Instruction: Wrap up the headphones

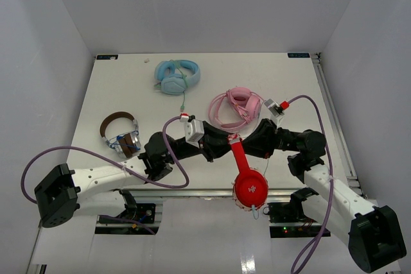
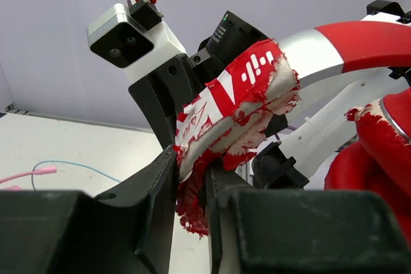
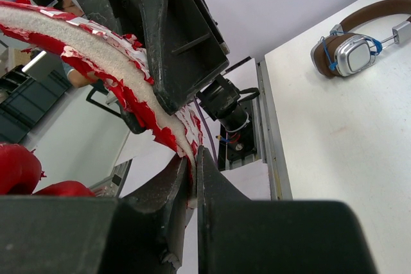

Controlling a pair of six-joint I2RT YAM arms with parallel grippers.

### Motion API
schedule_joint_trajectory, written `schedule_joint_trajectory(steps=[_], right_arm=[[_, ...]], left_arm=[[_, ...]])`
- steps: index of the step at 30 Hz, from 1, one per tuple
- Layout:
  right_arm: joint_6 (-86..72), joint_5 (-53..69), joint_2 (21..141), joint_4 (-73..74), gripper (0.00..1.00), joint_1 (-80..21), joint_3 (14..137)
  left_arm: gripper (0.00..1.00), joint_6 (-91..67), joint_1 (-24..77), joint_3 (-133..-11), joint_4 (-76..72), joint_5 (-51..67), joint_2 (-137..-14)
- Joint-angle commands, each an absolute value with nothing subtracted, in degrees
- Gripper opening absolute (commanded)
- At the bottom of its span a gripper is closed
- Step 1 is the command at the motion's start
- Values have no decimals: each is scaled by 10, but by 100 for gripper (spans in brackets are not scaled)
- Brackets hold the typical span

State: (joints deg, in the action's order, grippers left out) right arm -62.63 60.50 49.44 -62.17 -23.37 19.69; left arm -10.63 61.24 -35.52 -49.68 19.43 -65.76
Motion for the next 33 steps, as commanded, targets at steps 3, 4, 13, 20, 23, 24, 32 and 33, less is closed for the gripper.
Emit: schedule_joint_trajectory(steps=[3,4,13,20,23,24,32,33], right_arm=[[-659,595,496,-662,8,-233,192],[-661,595,497,-664,8,-234,192],[-678,596,499,-686,8,-233,192],[-681,598,503,-689,8,-233,192],[-682,598,504,-692,8,-234,192],[-683,597,504,-693,8,-233,192],[-671,597,517,-680,12,-234,192],[-649,589,517,-653,27,-234,194]], left_arm=[[8,-122,615,-345,-571,238,-660],[3,-125,616,-345,-573,241,-661],[47,-136,615,-349,-571,244,-678],[55,-147,615,-369,-561,259,-692],[43,-147,615,-376,-555,267,-698],[33,-146,615,-375,-557,265,-697],[0,-144,615,-368,-543,208,-674],[0,-145,615,-375,-522,189,-671]])
